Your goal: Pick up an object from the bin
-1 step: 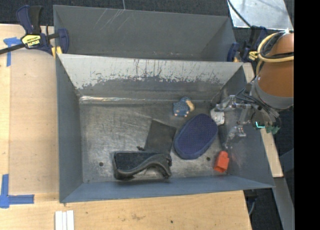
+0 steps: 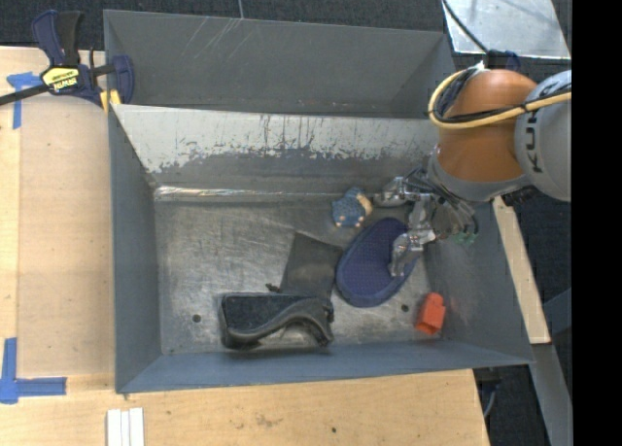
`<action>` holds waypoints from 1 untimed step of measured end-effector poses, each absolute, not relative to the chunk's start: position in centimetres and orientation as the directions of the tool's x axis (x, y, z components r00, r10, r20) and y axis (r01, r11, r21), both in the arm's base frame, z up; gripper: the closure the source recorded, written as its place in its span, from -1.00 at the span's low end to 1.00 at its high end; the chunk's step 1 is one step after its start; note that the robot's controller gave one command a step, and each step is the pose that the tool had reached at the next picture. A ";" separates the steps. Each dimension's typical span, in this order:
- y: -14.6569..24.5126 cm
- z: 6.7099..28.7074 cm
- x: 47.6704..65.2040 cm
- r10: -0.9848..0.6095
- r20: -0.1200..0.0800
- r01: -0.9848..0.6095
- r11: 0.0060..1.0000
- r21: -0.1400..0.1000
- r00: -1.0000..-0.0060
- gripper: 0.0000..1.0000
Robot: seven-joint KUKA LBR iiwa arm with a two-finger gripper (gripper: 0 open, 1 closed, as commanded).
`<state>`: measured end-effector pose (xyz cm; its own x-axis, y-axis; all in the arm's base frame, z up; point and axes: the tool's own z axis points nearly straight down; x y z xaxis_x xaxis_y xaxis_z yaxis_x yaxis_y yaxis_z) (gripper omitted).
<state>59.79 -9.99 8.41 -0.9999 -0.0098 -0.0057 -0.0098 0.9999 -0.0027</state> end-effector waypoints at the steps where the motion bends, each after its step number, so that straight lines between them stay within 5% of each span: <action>1: -10.0 8.3 59.7 -0.013 0.000 -0.013 1.000 -0.002 -1.000 1.00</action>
Offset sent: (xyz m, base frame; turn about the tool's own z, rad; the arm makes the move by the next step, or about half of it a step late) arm 0.0000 0.0000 0.0000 0.0000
